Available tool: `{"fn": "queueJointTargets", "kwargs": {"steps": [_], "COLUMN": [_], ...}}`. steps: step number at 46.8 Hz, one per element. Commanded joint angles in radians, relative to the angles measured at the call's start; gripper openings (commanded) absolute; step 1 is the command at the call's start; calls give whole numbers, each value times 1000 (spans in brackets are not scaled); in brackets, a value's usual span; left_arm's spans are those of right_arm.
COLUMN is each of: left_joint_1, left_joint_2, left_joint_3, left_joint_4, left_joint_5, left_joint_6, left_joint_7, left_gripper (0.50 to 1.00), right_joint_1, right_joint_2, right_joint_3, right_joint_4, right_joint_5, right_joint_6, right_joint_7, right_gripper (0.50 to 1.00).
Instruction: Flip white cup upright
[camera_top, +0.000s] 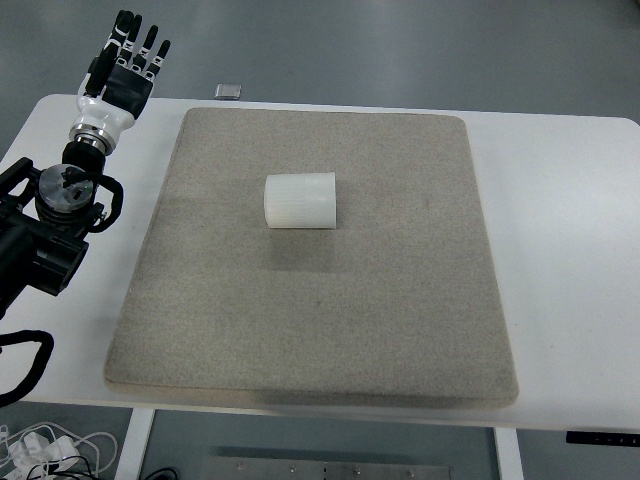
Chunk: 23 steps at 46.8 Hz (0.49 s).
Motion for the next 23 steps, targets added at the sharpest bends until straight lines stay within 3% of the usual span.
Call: {"fn": "queueJointTargets", "kwargs": {"steps": [1, 23], "left_joint_1": [-5, -130], "left_joint_2": [16, 3], "left_joint_3": [10, 203], "left_joint_4": [32, 69], "left_joint_5": [1, 261], "left_joint_6": [-5, 26], "left_joint_7": [0, 11], "left_gripper": [994, 994], "right_joint_1": [-1, 1], "right_joint_2": [0, 0], "right_joint_3": [0, 0], "right_joint_4": [-1, 0], "right_joint_5": [0, 0], "right_joint_6": [0, 0], "right_joint_7": [-1, 0], "right_gripper": [952, 952]}}
